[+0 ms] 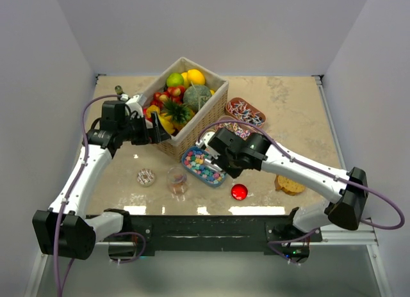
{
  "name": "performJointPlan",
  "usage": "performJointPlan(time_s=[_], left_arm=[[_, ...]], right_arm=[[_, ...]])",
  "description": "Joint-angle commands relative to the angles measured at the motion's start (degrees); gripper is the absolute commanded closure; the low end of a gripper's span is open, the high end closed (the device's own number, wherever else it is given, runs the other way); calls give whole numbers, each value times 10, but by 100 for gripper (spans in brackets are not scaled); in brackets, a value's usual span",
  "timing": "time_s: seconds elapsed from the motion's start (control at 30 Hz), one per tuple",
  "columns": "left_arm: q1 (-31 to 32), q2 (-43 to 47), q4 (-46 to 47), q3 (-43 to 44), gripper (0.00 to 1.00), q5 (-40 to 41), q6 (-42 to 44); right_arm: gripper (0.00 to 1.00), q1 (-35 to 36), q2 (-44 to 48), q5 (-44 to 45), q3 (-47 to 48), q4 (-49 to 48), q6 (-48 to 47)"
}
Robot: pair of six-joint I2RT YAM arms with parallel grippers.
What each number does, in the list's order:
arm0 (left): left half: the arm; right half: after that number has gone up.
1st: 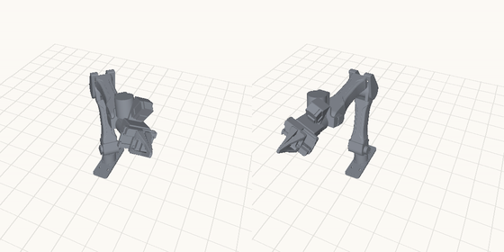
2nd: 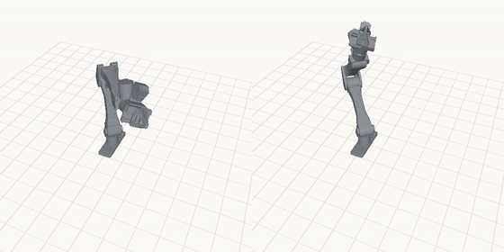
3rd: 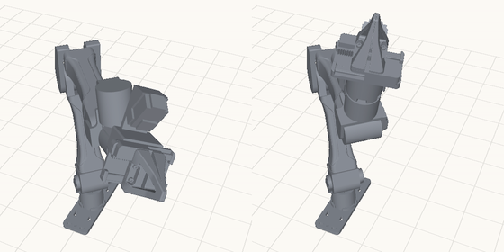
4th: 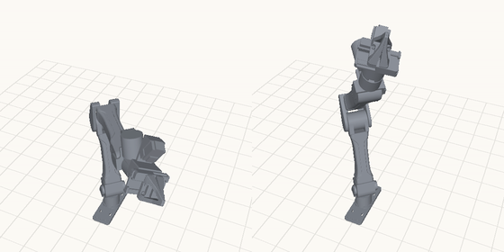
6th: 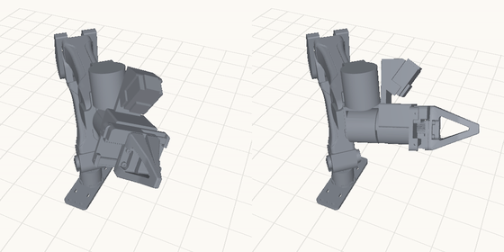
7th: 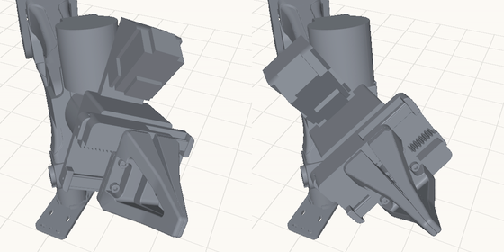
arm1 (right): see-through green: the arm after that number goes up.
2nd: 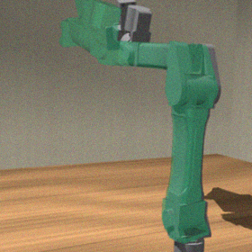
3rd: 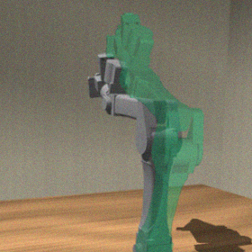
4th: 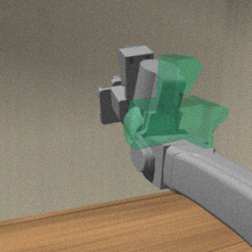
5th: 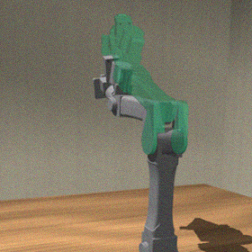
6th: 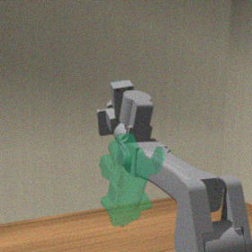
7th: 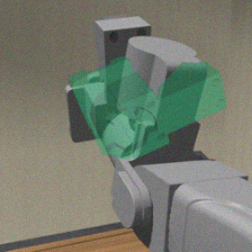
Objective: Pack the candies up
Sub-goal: Scoop the fake candies from the storage box.
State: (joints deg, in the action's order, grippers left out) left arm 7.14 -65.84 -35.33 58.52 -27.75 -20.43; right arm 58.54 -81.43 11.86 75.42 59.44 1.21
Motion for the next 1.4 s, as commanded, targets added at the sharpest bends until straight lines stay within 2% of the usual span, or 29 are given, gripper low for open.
performJointPlan(time_s=[0.0,0.27,0.8,0.97,1.13,1.37], left_arm=[[0,17,43,-15,2,-34,-8],[0,19,60,-43,2,-39,-10],[0,21,75,-59,2,-41,-22],[0,19,75,-55,2,-42,-23],[0,19,66,-42,2,-36,-23],[0,30,55,-34,2,-19,-25]], right_arm=[[100,-28,-16,-89,35,22,24],[100,-56,-89,-117,63,74,47],[100,-71,-109,-153,75,103,69],[100,-71,-179,-134,116,117,48],[100,-71,-228,-119,156,99,22],[100,-71,-246,-102,153,46,7]])
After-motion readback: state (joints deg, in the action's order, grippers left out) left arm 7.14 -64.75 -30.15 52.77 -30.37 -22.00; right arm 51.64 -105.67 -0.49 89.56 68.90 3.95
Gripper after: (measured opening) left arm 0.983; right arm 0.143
